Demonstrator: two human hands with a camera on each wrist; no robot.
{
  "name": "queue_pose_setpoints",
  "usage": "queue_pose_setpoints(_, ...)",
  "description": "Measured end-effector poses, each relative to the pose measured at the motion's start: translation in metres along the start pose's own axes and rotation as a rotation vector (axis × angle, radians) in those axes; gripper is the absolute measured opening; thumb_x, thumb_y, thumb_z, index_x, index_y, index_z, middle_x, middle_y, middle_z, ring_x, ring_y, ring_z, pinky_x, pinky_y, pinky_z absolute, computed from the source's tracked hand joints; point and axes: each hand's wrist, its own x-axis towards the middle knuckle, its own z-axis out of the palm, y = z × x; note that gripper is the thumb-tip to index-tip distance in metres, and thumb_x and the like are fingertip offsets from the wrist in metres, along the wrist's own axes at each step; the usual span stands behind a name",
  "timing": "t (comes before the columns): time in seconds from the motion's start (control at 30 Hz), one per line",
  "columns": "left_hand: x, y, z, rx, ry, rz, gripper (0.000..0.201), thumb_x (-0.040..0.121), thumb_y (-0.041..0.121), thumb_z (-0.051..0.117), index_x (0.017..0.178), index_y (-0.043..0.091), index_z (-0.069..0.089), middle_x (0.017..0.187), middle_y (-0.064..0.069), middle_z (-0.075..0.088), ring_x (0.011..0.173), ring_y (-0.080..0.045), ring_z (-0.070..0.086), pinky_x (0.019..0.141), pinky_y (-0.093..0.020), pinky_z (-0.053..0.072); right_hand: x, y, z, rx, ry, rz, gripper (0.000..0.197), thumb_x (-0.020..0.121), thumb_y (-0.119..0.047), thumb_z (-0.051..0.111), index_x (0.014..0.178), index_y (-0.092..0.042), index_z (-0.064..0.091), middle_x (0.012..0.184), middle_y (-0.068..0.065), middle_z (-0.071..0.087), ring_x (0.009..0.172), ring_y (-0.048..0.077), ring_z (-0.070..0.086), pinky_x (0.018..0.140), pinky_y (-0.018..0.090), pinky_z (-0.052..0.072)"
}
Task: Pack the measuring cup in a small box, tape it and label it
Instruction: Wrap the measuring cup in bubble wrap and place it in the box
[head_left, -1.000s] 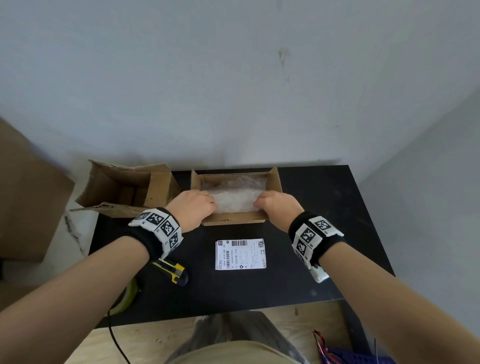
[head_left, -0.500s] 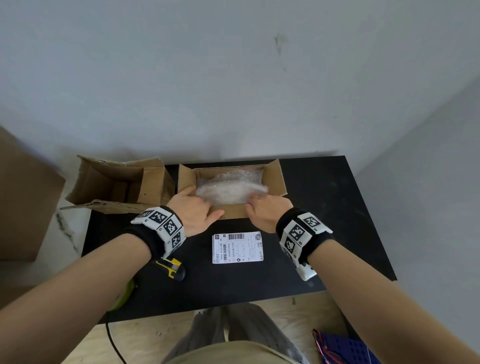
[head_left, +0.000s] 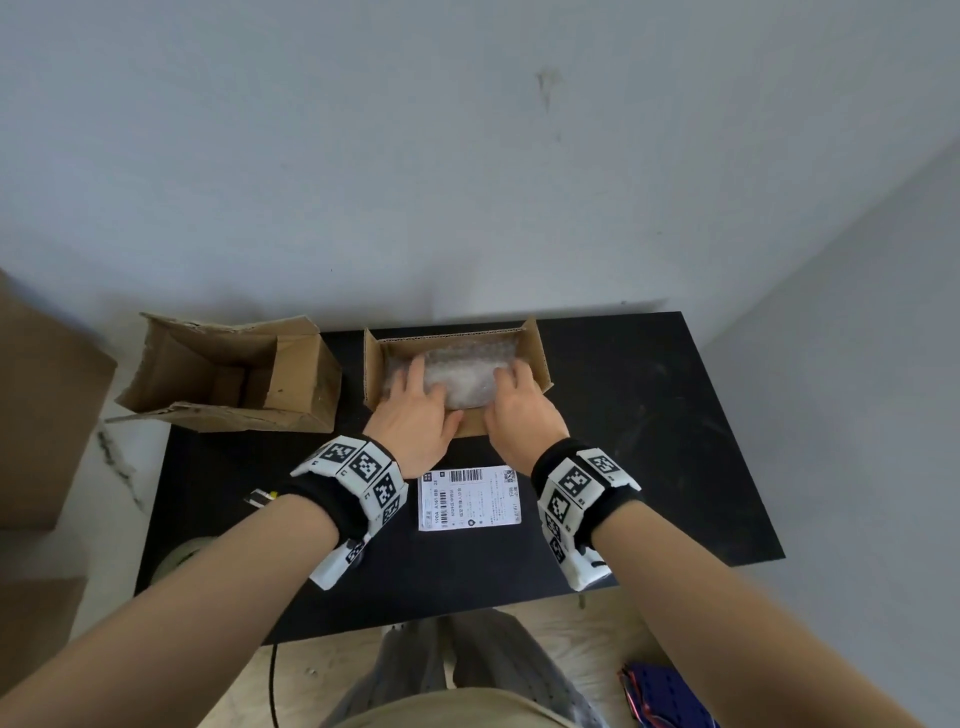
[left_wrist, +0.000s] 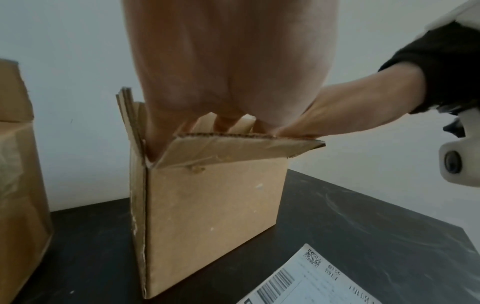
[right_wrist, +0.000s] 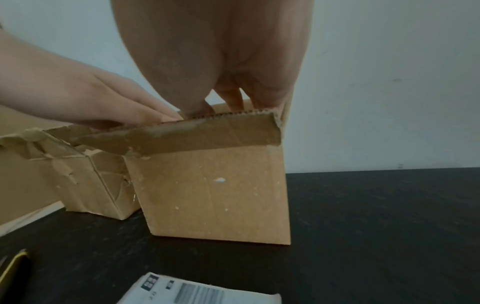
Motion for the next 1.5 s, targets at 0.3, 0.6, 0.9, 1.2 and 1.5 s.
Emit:
queue_pose_setpoints(0.3,0.005,-0.004,0.019,0.090,-0.124,-0.026,0.058,0.098,0.048,0.018,0.149,0.031,-0.007,0.154,-0.016,-0.023,0.141,-0.046,-0.004,0.113,-0.050,0.020,0.026,-0.004,0.008,0.049,-0.239,0.194,0.058,0.100,-0.032,0.024,0.147,0.000,0.011,0.152,0.027,0.013,0.126,0.041,0.045,0.095,0.047,0.044)
queue_pose_setpoints(0.6,-0.001,-0.010,0.013,0.091,-0.068,0.047,0.051,0.098,0.044,0.027,0.143,0.021,0.025,0.154,-0.017,0.005,0.139,-0.048,0.012,0.109,-0.049,0.032,0.037,-0.002,0.000,0.099,-0.139,0.179,0.048,0.098,-0.036,0.040,0.139,-0.012,0.033,0.141,0.018,0.030,0.118,0.036,0.049,0.096,0.042,0.044)
queue_pose_setpoints(0.9,-0.007,-0.014,0.012,0.189,-0.124,0.079,0.054,0.099,0.046,0.020,0.144,0.018,0.025,0.157,-0.016,-0.001,0.142,-0.043,0.006,0.116,-0.045,0.015,0.046,-0.005,0.003,-0.103,-0.268,0.094,0.060,0.093,-0.045,0.050,0.145,-0.042,0.021,0.146,0.017,0.027,0.130,0.038,0.030,0.101,0.048,0.038)
queue_pose_setpoints(1.2,-0.005,-0.014,0.008,0.060,-0.110,0.047,0.050,0.100,0.043,0.024,0.144,0.022,0.030,0.158,-0.009,0.001,0.144,-0.038,0.006,0.114,-0.045,0.021,0.031,-0.001,0.010,-0.172,0.034,-0.080,0.053,0.094,-0.040,0.046,0.144,-0.030,0.029,0.146,0.011,0.028,0.136,0.027,0.023,0.105,0.039,0.033)
queue_pose_setpoints(1.5,-0.018,-0.024,0.000,-0.009,0.159,0.189,0.043,0.097,0.031,0.042,0.136,0.014,0.034,0.144,-0.008,0.041,0.130,-0.022,0.042,0.093,-0.035,0.050,0.012,0.008,-0.005,-0.088,0.083,-0.139,0.048,0.095,-0.026,0.046,0.142,-0.018,0.035,0.147,0.008,0.031,0.139,0.023,0.024,0.108,0.038,0.029)
